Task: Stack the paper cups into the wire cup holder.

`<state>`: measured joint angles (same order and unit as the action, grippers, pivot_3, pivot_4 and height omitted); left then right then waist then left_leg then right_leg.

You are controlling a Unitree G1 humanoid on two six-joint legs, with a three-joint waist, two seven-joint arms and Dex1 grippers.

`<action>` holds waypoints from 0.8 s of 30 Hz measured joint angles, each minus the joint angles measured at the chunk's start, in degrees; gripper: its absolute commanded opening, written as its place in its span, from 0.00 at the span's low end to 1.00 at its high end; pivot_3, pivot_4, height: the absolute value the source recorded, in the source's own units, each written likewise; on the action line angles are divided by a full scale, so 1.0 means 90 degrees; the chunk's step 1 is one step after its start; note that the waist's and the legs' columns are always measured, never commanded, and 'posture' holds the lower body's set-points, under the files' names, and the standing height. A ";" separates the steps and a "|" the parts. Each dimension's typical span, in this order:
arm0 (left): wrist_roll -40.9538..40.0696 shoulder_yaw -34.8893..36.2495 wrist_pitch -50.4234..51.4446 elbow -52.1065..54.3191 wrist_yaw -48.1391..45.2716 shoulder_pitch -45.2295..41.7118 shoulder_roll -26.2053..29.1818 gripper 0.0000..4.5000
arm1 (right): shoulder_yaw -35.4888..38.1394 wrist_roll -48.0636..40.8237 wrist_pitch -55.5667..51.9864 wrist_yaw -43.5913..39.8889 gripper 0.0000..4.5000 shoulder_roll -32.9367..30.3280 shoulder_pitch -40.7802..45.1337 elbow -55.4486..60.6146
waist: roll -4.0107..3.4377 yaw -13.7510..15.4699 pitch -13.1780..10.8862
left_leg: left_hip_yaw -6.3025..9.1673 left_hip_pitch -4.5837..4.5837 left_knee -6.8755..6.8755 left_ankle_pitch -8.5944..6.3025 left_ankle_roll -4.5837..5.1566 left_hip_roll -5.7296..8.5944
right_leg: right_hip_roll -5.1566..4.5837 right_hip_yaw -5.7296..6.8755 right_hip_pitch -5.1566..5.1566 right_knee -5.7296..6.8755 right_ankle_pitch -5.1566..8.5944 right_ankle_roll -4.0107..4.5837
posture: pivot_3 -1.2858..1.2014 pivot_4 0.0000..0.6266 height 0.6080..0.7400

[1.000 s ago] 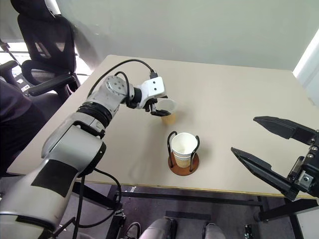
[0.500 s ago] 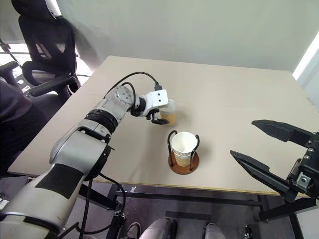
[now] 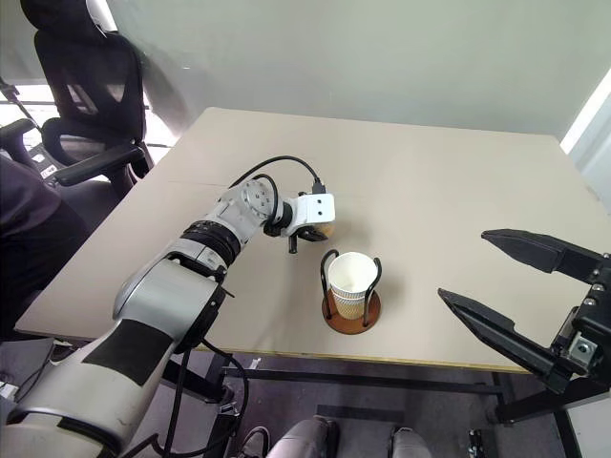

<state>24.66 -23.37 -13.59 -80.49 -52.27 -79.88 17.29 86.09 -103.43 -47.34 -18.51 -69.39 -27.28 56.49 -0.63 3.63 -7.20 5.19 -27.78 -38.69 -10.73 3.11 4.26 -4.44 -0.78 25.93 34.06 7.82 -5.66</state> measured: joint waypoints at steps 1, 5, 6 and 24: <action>0.0023 0.0009 -0.0046 0.0000 -0.0027 -0.0002 0.0032 0.00 | -0.0001 0.0003 -0.0004 0.0005 0.75 -0.0001 0.0007 0.0000 | 0.0000 0.0000 0.0000 | -0.0001 0.0000 0.0000 0.0000 0.0000 0.0000 | 0.0001 -0.0001 0.0000 0.0000 0.0000 -0.0001 | 0.52 0.24 1.00; -0.0051 0.0254 -0.0312 -0.0004 -0.0698 -0.0215 0.0242 0.00 | -0.0002 0.0019 -0.0024 0.0006 0.75 0.0000 0.0095 -0.0001 | 0.0001 0.0001 -0.0001 | 0.0001 -0.0006 0.0000 0.0001 0.0001 0.0000 | 0.0006 -0.0005 0.0004 -0.0002 -0.0002 -0.0003 | 0.52 0.24 1.00; -0.0133 0.0384 -0.0346 -0.0004 -0.1010 -0.0350 0.0281 0.00 | -0.0003 0.0022 -0.0033 0.0005 0.75 -0.0001 0.0108 -0.0002 | 0.0002 0.0006 -0.0001 | 0.0002 -0.0010 0.0000 0.0001 0.0002 0.0001 | 0.0006 -0.0006 0.0005 -0.0003 -0.0002 -0.0003 | 0.52 0.24 1.00; -0.8182 -0.4394 0.0132 0.4039 -0.4274 -0.2020 0.2666 0.00 | 0.0420 0.0372 -0.0286 -0.0594 0.75 0.0586 -0.0335 0.0115 | -0.0016 -0.0025 0.0008 | -0.0054 -0.0003 -0.0042 -0.0132 0.0037 -0.0005 | 0.0004 -0.0078 0.0011 -0.0001 -0.0013 -0.0041 | 0.52 0.24 1.00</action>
<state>-48.97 -62.92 -12.40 -44.13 -90.73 -98.06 41.28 89.87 -100.09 -49.92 -23.86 -64.12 -30.29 57.53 -0.77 3.41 -7.13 4.70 -27.81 -39.08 -11.91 3.44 4.22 -4.40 -1.48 26.03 34.05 7.71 -6.03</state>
